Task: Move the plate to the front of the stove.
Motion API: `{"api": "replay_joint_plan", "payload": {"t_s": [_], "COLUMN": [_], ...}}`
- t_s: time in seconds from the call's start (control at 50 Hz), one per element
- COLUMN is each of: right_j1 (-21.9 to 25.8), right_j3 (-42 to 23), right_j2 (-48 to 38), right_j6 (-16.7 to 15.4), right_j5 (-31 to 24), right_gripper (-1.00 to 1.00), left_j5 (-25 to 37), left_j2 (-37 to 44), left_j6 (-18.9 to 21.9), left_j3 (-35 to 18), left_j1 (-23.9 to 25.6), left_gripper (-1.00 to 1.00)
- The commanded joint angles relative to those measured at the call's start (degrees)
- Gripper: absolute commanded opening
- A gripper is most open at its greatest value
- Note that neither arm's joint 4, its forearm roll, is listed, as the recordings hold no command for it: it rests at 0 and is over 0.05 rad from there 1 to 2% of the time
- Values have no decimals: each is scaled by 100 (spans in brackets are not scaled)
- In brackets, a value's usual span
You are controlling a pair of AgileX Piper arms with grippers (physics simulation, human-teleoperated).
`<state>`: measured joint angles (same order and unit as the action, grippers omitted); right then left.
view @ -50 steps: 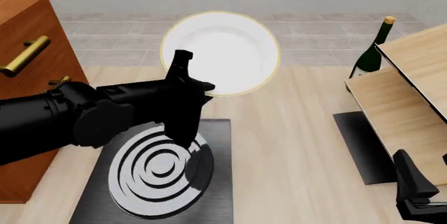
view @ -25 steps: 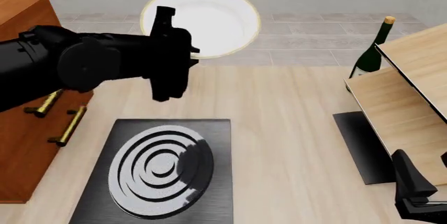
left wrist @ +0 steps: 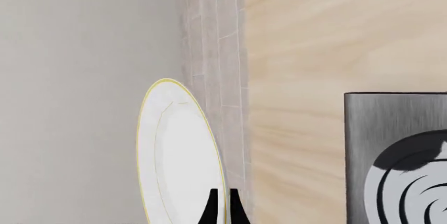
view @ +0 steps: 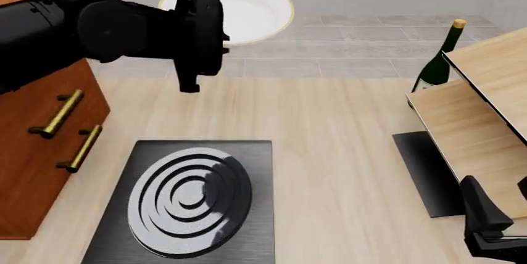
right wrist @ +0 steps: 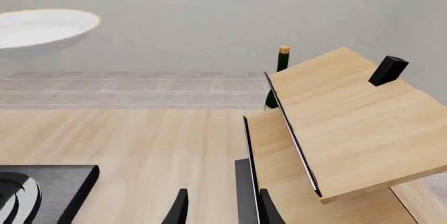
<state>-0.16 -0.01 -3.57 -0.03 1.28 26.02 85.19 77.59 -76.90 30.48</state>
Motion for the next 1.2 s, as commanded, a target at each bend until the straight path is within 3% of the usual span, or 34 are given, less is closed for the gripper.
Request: {"api": "replay_joint_plan", "payload": {"t_s": [0.02,0.22,0.78,1.2], "right_j1": [10,19,20,23], "right_j3": [0,0,0,0], "right_j2": [-57,-106,-150,-184], "right_j6": [-1,9,4,0], "right_j5": [35,65,92,114], "right_gripper": [100,100,100,100], "left_j5": [105,106,-388,-565], "left_j2": [296,626,965,1300], "left_j6": [-241,-455,-594,-666], "left_j3": [-236,-400,7,-124], "left_j1": [-24,-116,-415,-519], "left_gripper": [-100,-100,-100,-100]}}
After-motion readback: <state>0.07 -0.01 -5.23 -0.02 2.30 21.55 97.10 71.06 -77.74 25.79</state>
